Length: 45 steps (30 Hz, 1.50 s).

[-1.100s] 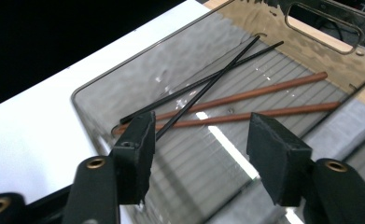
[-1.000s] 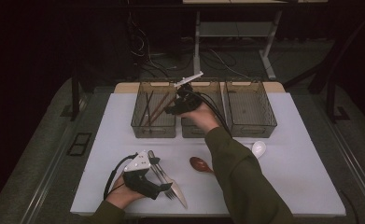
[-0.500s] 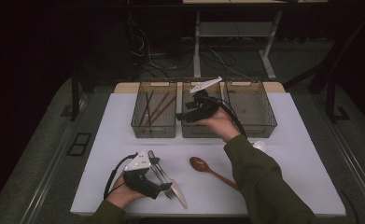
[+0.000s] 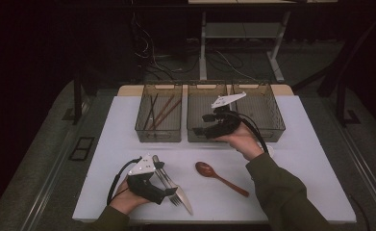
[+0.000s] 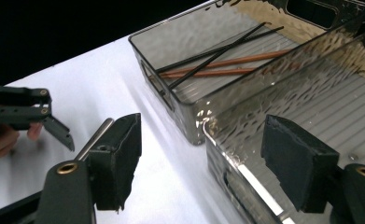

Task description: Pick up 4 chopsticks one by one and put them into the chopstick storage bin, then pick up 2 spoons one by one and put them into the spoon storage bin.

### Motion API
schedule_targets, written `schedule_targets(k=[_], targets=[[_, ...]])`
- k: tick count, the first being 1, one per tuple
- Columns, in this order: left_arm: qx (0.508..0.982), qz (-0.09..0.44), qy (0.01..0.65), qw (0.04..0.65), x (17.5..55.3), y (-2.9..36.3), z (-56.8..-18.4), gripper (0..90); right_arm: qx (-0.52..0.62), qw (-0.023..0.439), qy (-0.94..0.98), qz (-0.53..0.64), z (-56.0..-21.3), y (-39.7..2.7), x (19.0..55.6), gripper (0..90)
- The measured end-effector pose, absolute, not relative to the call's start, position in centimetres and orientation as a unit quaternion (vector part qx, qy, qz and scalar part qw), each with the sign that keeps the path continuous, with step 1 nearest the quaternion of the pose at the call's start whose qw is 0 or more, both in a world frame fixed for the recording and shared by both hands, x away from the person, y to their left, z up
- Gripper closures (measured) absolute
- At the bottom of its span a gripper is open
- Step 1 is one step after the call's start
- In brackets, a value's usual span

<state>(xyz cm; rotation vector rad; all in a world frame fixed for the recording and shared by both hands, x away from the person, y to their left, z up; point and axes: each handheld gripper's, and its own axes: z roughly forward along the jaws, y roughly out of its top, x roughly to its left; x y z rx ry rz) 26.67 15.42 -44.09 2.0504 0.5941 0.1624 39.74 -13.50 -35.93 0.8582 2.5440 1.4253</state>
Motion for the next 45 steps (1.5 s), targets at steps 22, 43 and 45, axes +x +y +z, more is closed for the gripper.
schedule_targets(k=[22,43,45], targets=[[0.841,0.071,0.244,0.478,26.6,15.4,-44.1,0.5,0.307,0.055,0.826,0.469,-39.4,-20.9,34.3,28.7],[0.842,0.074,0.247,0.473,26.6,15.6,-44.1,0.5,0.340,0.086,0.823,0.448,-40.4,-26.7,30.8,45.2],[0.842,0.075,0.247,0.473,26.6,15.6,-44.1,0.5,0.348,0.090,0.821,0.443,-40.5,-27.2,30.9,50.4]])
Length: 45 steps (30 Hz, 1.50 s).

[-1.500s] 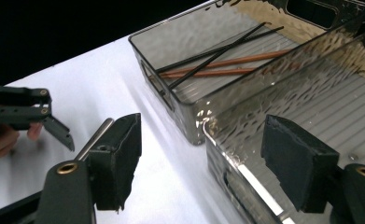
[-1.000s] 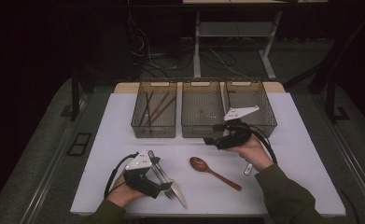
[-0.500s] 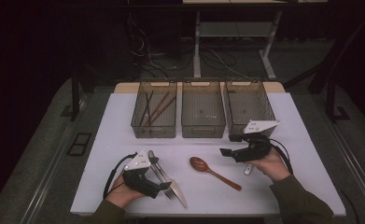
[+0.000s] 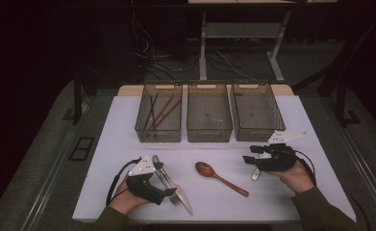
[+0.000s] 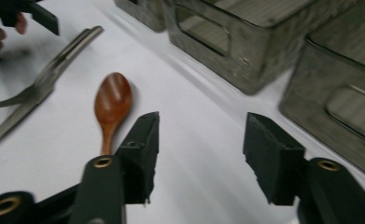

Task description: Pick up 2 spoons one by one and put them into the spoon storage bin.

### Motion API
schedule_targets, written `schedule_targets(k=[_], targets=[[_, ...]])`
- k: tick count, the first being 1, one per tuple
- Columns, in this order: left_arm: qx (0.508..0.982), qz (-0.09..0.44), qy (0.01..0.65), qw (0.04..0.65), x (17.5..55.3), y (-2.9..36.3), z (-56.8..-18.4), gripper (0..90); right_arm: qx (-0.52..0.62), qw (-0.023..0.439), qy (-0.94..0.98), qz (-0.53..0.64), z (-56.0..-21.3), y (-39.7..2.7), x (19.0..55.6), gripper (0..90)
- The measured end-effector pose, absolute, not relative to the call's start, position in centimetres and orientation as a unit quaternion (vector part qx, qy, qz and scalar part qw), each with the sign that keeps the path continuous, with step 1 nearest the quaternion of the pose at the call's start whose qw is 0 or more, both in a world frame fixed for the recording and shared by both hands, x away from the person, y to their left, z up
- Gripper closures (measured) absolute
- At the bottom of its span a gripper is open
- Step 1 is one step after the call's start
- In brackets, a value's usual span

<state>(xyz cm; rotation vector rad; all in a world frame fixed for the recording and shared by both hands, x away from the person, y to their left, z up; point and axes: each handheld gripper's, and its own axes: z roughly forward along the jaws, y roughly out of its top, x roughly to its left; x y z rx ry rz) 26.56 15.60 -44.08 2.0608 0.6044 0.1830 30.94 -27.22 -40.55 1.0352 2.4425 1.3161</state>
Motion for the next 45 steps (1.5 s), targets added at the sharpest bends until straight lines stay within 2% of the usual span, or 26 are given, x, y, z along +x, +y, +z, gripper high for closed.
schedule_targets(k=[18,33,45], targets=[[0.841,0.072,0.249,0.475,26.6,15.8,-44.3,0.5,0.408,0.115,0.815,0.396,-42.0,-30.2,34.4,89.1],[0.843,0.077,0.251,0.470,26.4,15.9,-44.3,0.5,0.425,0.126,0.828,0.343,-43.5,-29.6,37.2,89.4],[0.844,0.077,0.250,0.469,26.4,15.8,-44.3,0.5,0.429,0.131,0.832,0.328,-44.0,-30.1,37.4,89.4]])
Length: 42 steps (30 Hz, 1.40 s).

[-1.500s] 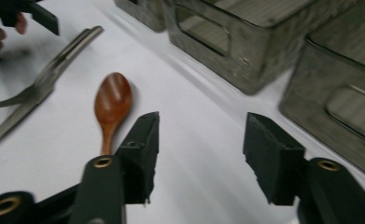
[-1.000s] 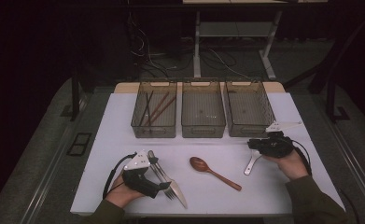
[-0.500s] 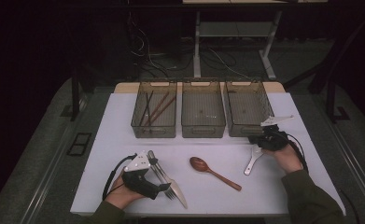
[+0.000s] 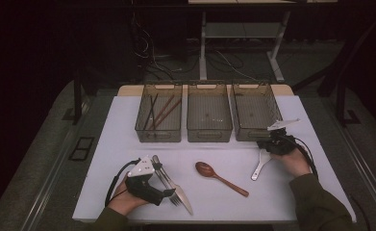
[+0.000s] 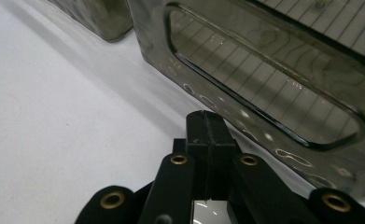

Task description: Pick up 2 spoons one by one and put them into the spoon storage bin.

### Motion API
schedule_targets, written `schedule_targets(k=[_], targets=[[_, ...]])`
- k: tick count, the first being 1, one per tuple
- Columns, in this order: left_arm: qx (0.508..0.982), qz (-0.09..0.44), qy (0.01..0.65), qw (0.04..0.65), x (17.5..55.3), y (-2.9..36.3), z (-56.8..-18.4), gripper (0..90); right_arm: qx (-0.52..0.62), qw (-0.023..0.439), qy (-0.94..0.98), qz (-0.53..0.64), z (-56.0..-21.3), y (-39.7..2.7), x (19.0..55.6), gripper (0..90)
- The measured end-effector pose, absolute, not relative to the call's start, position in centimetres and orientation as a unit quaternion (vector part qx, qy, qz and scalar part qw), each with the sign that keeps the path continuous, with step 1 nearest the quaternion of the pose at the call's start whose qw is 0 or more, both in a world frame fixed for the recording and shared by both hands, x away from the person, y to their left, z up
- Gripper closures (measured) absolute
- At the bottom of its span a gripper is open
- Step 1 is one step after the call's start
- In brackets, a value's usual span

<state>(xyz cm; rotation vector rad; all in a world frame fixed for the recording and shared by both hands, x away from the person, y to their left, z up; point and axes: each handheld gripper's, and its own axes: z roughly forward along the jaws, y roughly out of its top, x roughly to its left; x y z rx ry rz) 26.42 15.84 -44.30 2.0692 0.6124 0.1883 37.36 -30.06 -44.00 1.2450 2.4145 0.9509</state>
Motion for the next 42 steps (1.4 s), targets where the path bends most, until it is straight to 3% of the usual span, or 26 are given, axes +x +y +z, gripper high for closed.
schedule_targets(k=[37,42], targets=[[0.844,0.079,0.250,0.468,26.3,16.1,-44.2,0.5,0.430,0.136,0.837,0.309,-43.7,-32.3,35.8,89.3],[0.842,0.080,0.252,0.470,26.3,16.2,-44.2,0.5,0.439,0.132,0.822,0.338,-42.8,-32.7,35.4,76.7]])
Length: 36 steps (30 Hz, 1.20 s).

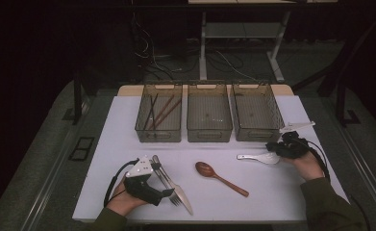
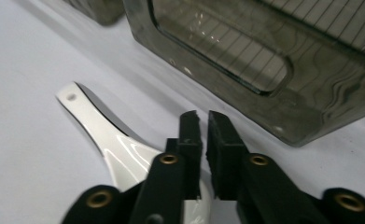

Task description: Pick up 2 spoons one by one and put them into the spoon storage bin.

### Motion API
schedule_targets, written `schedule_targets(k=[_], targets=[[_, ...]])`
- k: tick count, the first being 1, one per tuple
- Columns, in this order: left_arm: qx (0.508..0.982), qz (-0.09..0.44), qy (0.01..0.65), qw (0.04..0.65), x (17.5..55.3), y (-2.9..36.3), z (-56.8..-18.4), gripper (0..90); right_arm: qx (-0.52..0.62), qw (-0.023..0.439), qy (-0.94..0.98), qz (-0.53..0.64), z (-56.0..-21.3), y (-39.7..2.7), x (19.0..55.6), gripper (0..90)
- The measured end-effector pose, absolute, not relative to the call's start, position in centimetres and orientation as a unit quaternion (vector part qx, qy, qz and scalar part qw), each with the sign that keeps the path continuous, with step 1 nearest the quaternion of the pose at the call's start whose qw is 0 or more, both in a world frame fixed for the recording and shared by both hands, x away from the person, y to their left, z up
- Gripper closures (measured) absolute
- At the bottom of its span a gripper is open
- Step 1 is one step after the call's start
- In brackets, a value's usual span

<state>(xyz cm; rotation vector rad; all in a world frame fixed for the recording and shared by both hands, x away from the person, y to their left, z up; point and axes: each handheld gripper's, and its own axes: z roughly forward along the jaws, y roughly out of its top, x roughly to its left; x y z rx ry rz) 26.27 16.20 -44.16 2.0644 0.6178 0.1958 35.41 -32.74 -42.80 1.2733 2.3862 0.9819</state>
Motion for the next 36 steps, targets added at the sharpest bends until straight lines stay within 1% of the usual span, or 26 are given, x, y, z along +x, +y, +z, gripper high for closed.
schedule_targets(k=[4,7,11,19,36], targets=[[0.842,0.081,0.253,0.470,26.3,16.3,-44.1,0.5,0.448,0.115,0.809,0.363,-42.0,-33.2,34.8,62.9],[0.841,0.081,0.254,0.472,26.3,16.4,-44.1,0.5,0.450,0.113,0.806,0.368,-41.9,-33.5,34.4,57.4],[0.840,0.082,0.256,0.471,26.3,16.4,-44.1,0.5,0.447,0.105,0.810,0.366,-42.0,-33.9,33.8,52.6],[0.840,0.081,0.256,0.471,26.3,16.4,-44.2,0.5,0.444,0.097,0.812,0.366,-42.4,-34.7,32.7,47.8],[0.843,0.080,0.254,0.467,26.3,16.2,-44.2,0.6,0.440,0.092,0.827,0.339,-43.8,-34.0,33.1,46.3]])
